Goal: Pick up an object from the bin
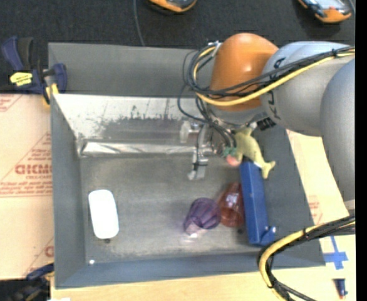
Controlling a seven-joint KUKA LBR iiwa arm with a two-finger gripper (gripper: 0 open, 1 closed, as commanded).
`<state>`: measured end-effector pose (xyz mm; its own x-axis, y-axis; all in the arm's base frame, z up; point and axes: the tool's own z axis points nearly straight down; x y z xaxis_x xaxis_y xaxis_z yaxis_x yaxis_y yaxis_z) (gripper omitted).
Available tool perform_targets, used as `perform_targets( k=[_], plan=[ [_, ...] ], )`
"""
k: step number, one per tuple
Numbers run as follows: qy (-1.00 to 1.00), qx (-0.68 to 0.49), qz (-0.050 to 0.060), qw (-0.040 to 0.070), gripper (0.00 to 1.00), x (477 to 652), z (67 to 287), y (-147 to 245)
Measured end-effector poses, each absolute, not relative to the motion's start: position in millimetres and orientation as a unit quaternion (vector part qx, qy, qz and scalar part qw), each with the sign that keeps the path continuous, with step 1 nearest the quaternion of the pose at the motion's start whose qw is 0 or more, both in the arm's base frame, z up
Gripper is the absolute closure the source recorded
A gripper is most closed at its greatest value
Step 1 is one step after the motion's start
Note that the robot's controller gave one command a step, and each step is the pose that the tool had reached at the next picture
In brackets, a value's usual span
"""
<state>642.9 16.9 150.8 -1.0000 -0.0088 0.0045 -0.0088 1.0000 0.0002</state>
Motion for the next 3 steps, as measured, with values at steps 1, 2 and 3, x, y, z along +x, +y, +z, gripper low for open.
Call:
perform_targets(
  k=[1, 2, 3],
  plan=[
    [-1.0, 0.004, 0.0, -0.002, 0.0, 644.7, 156, 17],
    [-1.0, 0.015, 0.0, -0.002, 0.0, 592.0, 116, 4],
    [-1.0, -0.016, -0.001, -0.006, 0.0, 582.9, 92, -48]
  ],
)
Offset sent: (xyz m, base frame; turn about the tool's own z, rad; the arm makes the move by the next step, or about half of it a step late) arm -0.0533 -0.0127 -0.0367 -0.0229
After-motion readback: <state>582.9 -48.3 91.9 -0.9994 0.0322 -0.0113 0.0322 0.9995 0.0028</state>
